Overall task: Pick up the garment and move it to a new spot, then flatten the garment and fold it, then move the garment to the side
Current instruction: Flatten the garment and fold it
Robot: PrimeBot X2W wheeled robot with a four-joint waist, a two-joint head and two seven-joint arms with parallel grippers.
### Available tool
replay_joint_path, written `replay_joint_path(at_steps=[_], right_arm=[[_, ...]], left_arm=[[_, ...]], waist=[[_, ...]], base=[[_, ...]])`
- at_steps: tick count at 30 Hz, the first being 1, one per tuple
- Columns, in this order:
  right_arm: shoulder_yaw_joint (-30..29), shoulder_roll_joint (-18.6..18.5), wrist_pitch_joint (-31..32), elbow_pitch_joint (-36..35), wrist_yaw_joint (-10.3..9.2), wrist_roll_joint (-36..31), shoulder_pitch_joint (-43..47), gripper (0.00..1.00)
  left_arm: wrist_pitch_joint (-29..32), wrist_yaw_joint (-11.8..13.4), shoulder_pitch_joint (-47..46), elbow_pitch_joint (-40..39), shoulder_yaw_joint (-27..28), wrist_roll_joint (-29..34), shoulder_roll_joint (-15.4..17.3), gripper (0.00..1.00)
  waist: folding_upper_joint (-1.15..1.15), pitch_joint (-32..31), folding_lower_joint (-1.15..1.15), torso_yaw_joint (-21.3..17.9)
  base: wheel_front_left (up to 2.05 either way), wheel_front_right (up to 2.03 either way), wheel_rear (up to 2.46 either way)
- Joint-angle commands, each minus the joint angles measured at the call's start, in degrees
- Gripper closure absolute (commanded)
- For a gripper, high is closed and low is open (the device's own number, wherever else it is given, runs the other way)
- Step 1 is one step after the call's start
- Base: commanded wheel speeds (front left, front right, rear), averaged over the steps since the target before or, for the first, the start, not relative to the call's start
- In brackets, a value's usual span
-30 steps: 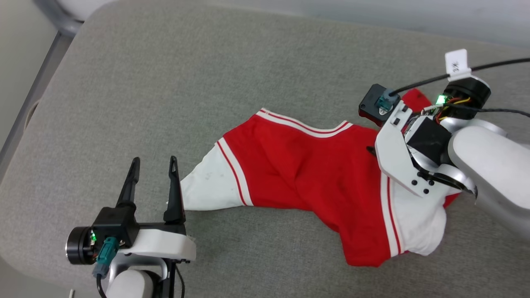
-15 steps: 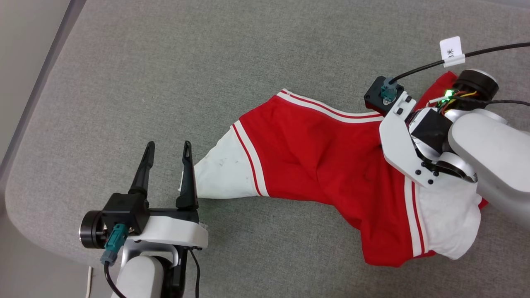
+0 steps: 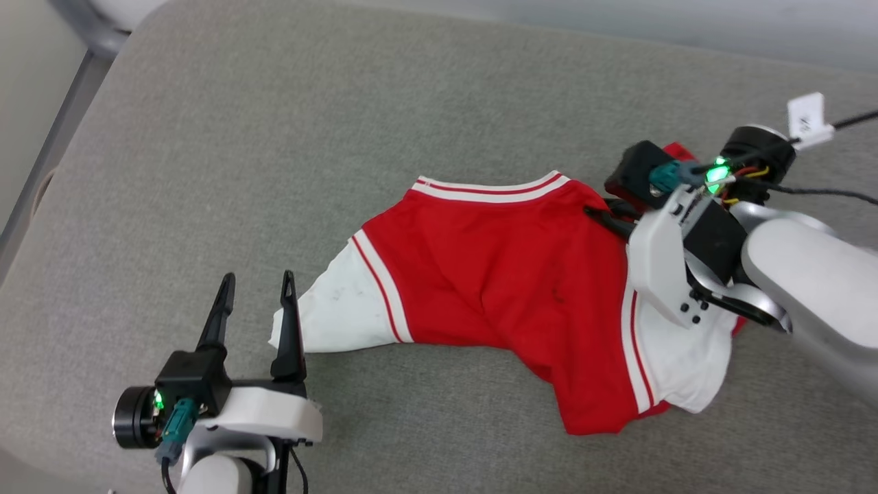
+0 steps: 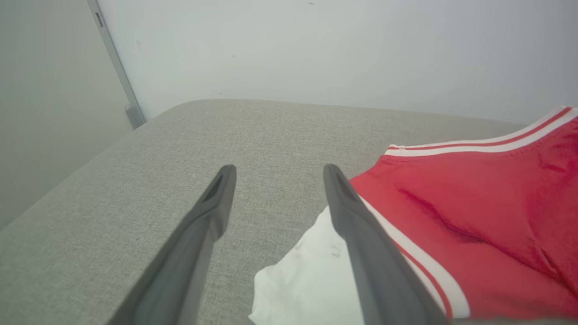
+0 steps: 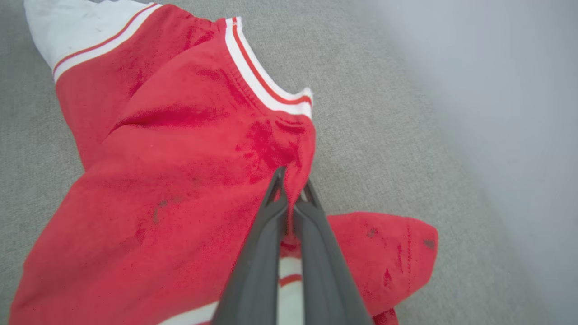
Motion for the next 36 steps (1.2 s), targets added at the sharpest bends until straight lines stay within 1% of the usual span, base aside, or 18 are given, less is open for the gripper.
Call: replay_joint_path(at_steps=[1,5,9,10,14,19,22,25,28,30,32,33,35,36], right_arm=[[-1.5,-1.24,-2.26,-1.54,-0.06,0.29,2.6,1.0],[-7.11,-4.41,-5.5,-5.84,-0.06,0.06,8.14,1.0],[-15.71,-7.55,-6.95,-9.94,-0.06,-0.84,16.52,1.0],[-15.71,-7.55,-6.95,-9.94,-0.06,-0.84,16.52,1.0],[-26.1,-9.68,-6.4,-13.64,-0.06,-3.01,26.27,1.0],[-39.73,-9.42,-3.3,-19.0,-0.06,-7.52,37.43,1.0],[-46.77,-8.41,-0.37,-22.44,-0.06,-10.93,41.97,1.0],[-52.55,-7.47,2.76,-25.61,-0.07,-13.89,44.57,1.0],[-56.38,-6.32,5.77,-28.13,-0.06,-16.03,44.94,1.0],[-58.17,-6.48,7.68,-29.07,-0.07,-17.31,43.78,1.0],[-58.83,-6.57,9.31,-28.98,-0.07,-17.28,41.91,1.0],[-58.72,-7.54,10.04,-28.5,-0.07,-17.94,40.92,1.0],[-58.02,-7.34,11.37,-27.07,-0.06,-17.4,38.67,1.0],[-57.35,-7.85,12.06,-26.06,-0.06,-17.61,37.03,1.0]], left_arm=[[-0.15,-0.36,1.49,0.03,0.88,0.43,-0.01,0.0],[-0.15,-0.71,3.94,0.04,2.2,1.03,-0.01,0.0],[-0.15,-0.82,6.26,-0.26,2.98,1.5,-0.03,0.0],[-0.15,-0.82,6.26,-0.26,2.98,1.5,-0.03,0.0],[-0.15,-1.14,7.67,-0.55,3.65,1.74,-0.04,0.0],[-0.15,-1.45,8.1,-0.89,4.26,1.98,-0.07,0.0],[-0.15,-1.65,7.75,-0.84,4.2,2.12,-0.07,0.0],[-0.15,-1.86,6.8,-0.85,3.99,2.05,-0.09,0.0],[-0.15,-1.92,5.92,-0.82,3.61,1.86,-0.11,0.0],[-0.15,-2.1,5.2,-0.58,3.16,1.67,-0.13,0.0],[-0.15,-2.11,4.5,-0.46,2.73,1.48,-0.14,0.0],[-0.15,-2.1,4.05,-0.29,2.48,1.19,-0.15,0.0],[-0.15,-1.96,3.19,-0.24,1.9,0.61,-0.17,0.0],[-0.15,-1.79,2.75,-0.16,1.65,0.32,-0.16,0.0]], waist=[[0.0,-3.31,0.0,-2.92],[0.0,-6.0,0.0,-5.08],[0.0,-8.05,0.0,-6.91],[0.0,-8.05,0.0,-6.91],[0.0,-9.1,0.0,-8.27],[0.0,-9.14,0.0,-9.71],[0.0,-8.63,0.0,-10.12],[0.0,-7.75,0.0,-10.02],[0.0,-6.46,0.0,-9.41],[0.0,-5.43,0.0,-8.7],[0.0,-4.23,0.0,-7.95],[0.0,-3.54,0.0,-7.43],[0.0,-2.03,0.0,-6.49],[0.0,-1.2,0.0,-5.98]], base=[[0.0,0.0,0.0],[0.0,0.0,0.0],[0.0,0.0,0.0],[0.0,0.0,0.0],[0.0,0.0,0.0],[0.0,0.0,0.0],[0.0,0.0,0.0],[0.0,0.0,0.0],[0.0,0.0,0.0],[0.0,0.0,0.0],[0.0,0.0,0.0],[0.0,0.0,0.0],[0.0,0.0,0.0],[0.0,0.0,0.0]])
